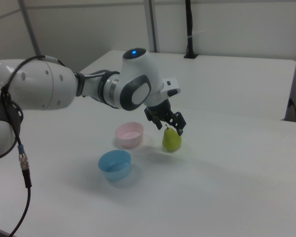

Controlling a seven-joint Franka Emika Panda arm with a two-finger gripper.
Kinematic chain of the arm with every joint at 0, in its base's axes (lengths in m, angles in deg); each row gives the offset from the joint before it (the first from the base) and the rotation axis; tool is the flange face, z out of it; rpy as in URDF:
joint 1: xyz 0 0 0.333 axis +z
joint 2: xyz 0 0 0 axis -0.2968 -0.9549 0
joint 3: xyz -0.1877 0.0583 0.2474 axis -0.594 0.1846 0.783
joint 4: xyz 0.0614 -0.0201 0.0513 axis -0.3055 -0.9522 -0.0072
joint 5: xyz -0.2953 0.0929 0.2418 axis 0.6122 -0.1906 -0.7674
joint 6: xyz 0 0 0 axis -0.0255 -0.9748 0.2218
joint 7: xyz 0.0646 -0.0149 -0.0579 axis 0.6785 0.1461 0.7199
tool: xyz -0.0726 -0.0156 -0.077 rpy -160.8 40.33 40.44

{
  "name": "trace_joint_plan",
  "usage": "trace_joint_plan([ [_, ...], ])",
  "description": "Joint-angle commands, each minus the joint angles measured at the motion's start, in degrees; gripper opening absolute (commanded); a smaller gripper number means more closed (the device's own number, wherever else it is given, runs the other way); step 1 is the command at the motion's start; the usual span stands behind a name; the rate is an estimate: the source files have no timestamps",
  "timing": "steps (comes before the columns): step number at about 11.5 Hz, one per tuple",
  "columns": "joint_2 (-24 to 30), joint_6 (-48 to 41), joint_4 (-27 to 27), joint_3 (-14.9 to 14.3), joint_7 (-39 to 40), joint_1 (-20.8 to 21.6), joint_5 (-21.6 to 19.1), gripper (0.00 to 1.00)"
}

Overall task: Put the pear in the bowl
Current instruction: 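Lower the gripper over the pear and close it on the pear, then lift the pear and carry it over the pink bowl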

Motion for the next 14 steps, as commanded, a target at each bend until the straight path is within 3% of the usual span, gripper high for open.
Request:
trace_joint_plan([
  [1,-3.09,4.33,0.55,-0.06,0.53,0.25,-1.2,1.0],
  [4,-5.12,8.02,0.46,-0.06,0.53,0.33,-1.11,0.99],
  [6,-6.53,10.22,0.38,0.03,-0.43,0.77,-0.68,0.89],
  [10,-6.71,11.29,0.2,0.03,-0.88,0.69,-0.67,0.41],
  [14,-1.72,10.06,-1.8,0.03,-0.88,0.25,-0.76,0.38],
])
